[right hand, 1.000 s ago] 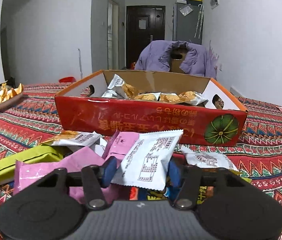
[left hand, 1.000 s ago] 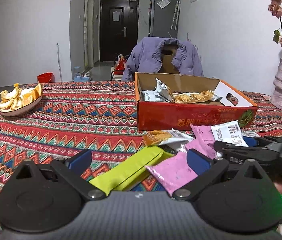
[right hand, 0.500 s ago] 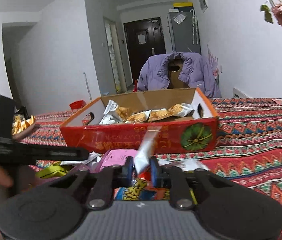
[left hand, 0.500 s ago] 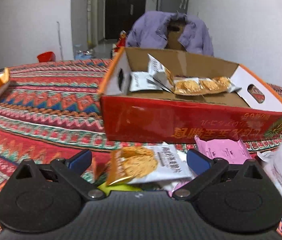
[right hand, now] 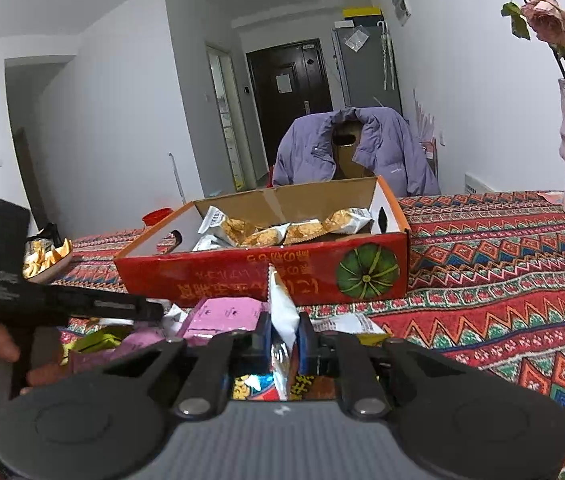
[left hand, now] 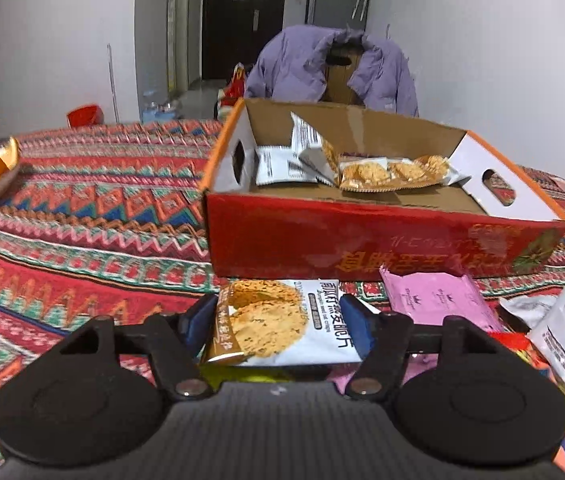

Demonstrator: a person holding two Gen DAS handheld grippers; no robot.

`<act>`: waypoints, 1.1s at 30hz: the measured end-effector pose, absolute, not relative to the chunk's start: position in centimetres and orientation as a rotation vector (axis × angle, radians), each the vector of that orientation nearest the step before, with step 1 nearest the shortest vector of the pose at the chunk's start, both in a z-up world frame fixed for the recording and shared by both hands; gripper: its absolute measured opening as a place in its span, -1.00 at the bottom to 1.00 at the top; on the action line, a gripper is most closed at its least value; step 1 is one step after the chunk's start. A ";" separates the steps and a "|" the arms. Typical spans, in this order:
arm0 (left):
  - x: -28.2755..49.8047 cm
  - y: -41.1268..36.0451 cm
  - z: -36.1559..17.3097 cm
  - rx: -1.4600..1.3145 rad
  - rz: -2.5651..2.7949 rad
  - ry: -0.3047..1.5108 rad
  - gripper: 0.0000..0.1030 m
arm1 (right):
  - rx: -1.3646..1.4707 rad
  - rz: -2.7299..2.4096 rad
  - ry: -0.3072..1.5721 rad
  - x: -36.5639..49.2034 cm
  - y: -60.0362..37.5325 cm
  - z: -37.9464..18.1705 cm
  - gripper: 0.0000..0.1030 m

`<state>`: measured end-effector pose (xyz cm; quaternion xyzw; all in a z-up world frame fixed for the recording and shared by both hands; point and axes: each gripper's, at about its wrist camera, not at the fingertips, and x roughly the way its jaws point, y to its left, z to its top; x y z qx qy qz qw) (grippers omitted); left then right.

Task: Organize snacks
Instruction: 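Lift both held snacks and carry them over the cardboard box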

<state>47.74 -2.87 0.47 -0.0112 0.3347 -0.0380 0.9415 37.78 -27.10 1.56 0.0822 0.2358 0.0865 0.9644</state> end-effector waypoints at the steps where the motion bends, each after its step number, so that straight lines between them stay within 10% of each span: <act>1: 46.9 -2.6 1.0 -0.025 -0.081 0.672 0.32 | 0.168 0.174 0.472 37.3 -27.1 1.8 -0.80; 17: 28.8 0.2 7.2 -0.079 -0.077 0.458 0.33 | 0.058 0.200 0.372 25.7 -25.8 5.7 -0.81; 33: 31.0 0.9 10.6 -0.098 -0.169 0.409 0.34 | 0.077 0.250 0.347 27.6 -27.9 10.0 -0.81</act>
